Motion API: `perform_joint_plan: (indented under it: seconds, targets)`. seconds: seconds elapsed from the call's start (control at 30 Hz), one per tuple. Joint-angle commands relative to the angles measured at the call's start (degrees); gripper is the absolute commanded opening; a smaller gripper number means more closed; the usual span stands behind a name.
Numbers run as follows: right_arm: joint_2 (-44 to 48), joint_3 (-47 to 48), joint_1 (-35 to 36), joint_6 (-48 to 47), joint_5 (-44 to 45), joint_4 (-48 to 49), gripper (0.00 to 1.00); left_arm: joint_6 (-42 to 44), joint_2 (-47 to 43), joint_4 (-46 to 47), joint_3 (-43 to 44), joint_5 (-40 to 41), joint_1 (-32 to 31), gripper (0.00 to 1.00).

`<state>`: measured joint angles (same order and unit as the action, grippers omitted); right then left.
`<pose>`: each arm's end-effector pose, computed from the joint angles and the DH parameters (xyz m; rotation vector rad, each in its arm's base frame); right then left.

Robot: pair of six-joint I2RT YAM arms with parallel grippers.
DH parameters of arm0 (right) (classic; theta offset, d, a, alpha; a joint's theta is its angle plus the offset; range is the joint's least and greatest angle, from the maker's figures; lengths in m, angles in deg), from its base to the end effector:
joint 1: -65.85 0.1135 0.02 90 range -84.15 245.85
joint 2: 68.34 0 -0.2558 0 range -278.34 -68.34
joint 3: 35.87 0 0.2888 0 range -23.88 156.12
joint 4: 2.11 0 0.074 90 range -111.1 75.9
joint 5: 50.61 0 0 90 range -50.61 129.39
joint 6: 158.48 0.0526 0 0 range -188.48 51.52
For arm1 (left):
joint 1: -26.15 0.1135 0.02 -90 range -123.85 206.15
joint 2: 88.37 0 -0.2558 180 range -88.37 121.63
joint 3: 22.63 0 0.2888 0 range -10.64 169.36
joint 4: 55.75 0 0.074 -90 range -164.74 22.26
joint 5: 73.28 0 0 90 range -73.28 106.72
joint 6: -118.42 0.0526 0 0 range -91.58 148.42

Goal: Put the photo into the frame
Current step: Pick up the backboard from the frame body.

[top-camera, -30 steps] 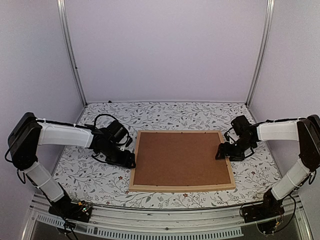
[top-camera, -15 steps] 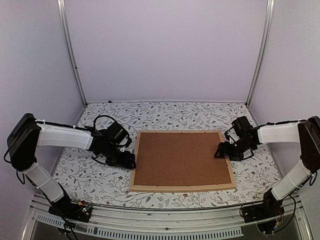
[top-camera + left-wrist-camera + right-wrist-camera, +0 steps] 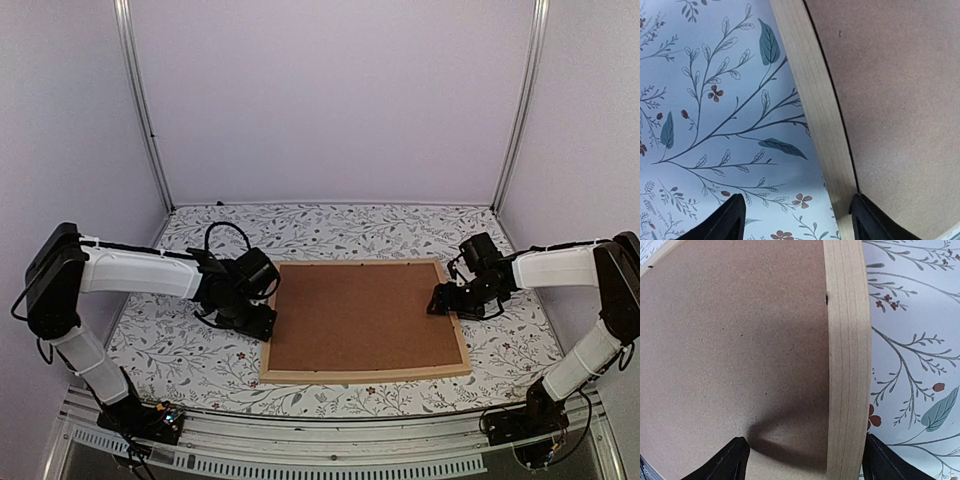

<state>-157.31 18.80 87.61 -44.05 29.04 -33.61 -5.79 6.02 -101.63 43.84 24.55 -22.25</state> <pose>0.2803 0.1220 0.0918 0.0108 2.7866 0.4664 0.2244 -0.2420 0.1122 0.3230 2.8190 -0.1207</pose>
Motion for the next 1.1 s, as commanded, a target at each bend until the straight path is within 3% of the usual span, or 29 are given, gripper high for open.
perform_joint_plan:
  seconds: [0.0, 0.47, 0.63, 0.83, 1.07]
  targets:
    - [-5.13, -3.3, 3.46, 1.89, -8.45, 0.93, 0.8, -0.73, 5.85, -2.0, 2.25, -0.02, -5.91, 0.76]
    - [-5.78, -3.48, 3.98, 2.17, -8.78, 1.94, 0.8, 0.92, 12.18, -4.04, 8.33, 3.39, -12.66, 0.77]
    - [-6.19, -3.39, 4.02, 2.21, -8.81, 2.04, 0.8, 0.53, 13.25, -7.29, 10.24, 8.68, -13.39, 0.8]
    - [-5.29, -1.58, 3.99, 1.38, -6.51, -0.81, 0.8, 0.31, 7.05, -7.23, 10.2, 11.94, -11.79, 0.89]
    - [-3.51, 1.24, 3.82, 0.63, -3.88, -3.87, 0.82, 2.52, -1.23, -3.13, 8.19, 8.23, -4.96, 0.9]
